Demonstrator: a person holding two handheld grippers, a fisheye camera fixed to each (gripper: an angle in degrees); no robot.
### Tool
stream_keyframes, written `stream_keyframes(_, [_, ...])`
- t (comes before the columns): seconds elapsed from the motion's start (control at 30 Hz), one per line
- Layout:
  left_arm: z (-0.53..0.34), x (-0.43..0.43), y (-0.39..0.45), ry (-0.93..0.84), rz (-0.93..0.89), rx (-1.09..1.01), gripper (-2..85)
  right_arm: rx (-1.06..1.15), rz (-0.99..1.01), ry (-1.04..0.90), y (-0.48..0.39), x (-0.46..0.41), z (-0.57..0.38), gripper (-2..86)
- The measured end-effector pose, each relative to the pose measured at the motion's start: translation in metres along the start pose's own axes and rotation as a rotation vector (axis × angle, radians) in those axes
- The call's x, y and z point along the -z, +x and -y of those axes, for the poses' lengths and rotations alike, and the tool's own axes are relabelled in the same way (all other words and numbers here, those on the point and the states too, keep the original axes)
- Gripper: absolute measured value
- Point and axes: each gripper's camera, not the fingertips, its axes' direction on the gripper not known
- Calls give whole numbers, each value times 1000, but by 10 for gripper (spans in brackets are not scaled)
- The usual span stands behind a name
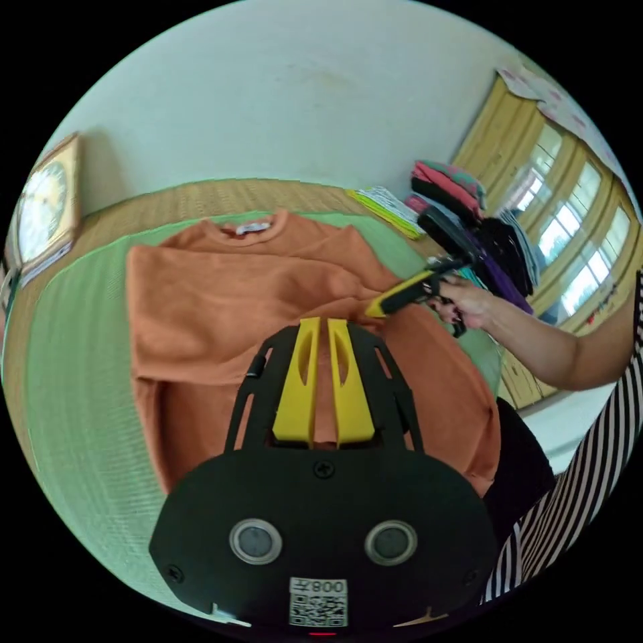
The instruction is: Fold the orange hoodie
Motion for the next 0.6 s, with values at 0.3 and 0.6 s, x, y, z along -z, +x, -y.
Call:
stream_keyframes(0.3, [-28,49,-145,39,110,372,13,150,5,85,-91,31,15,1])
stream_keyframes(0.6, [-36,79,-191,68,180,428,2,279,-78,89,-174,-33,184,1])
